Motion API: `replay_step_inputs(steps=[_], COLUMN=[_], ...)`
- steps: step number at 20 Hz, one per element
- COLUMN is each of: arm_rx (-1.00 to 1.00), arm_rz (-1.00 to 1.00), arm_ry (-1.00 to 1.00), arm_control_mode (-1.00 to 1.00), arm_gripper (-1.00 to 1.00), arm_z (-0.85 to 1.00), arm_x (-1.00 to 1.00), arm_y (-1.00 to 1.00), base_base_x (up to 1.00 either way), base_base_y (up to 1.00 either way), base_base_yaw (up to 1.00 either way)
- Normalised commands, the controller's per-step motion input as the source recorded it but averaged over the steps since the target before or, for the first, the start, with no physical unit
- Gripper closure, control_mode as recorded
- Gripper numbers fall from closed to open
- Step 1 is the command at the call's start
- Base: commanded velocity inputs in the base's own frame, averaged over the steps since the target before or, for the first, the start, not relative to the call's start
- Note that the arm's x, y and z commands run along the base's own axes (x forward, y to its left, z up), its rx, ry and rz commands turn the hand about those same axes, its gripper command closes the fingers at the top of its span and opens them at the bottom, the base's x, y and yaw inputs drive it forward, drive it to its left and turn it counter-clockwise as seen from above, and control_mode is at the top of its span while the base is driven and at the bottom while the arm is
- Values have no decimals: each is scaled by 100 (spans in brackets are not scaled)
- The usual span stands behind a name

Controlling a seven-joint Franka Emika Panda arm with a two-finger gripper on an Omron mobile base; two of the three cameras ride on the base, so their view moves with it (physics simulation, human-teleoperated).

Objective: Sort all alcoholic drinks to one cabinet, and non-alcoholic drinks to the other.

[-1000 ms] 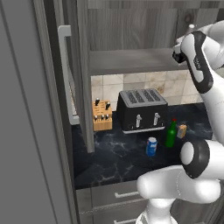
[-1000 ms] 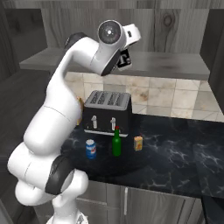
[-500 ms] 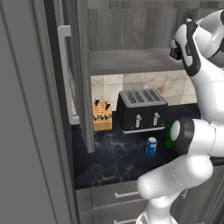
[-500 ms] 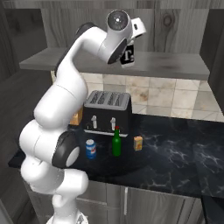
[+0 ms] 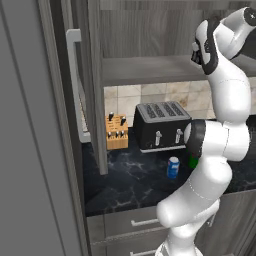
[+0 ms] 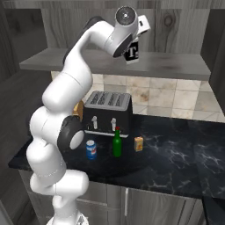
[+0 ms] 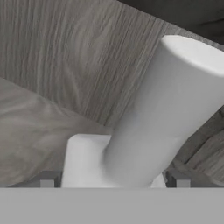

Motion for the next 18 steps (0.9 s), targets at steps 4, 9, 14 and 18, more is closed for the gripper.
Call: replay_step_inputs(steps=[4,9,14,18], arm_rx=[0,0,1,5], arm_rz=[0,-4,-6,-5], arm_ry=[0,0,0,0], arm_control_mode=[-100,-100,-100,-100], arm_gripper=[-100,-100,-100,-100], arm_z=[0,0,-1,-26], arm_x=[-22,-49,-29,-6], arm_y=[-1,0,0,0], base_base_x=[0,0,0,0], base_base_y=[0,0,0,0], base_base_yaw=[0,0,0,0])
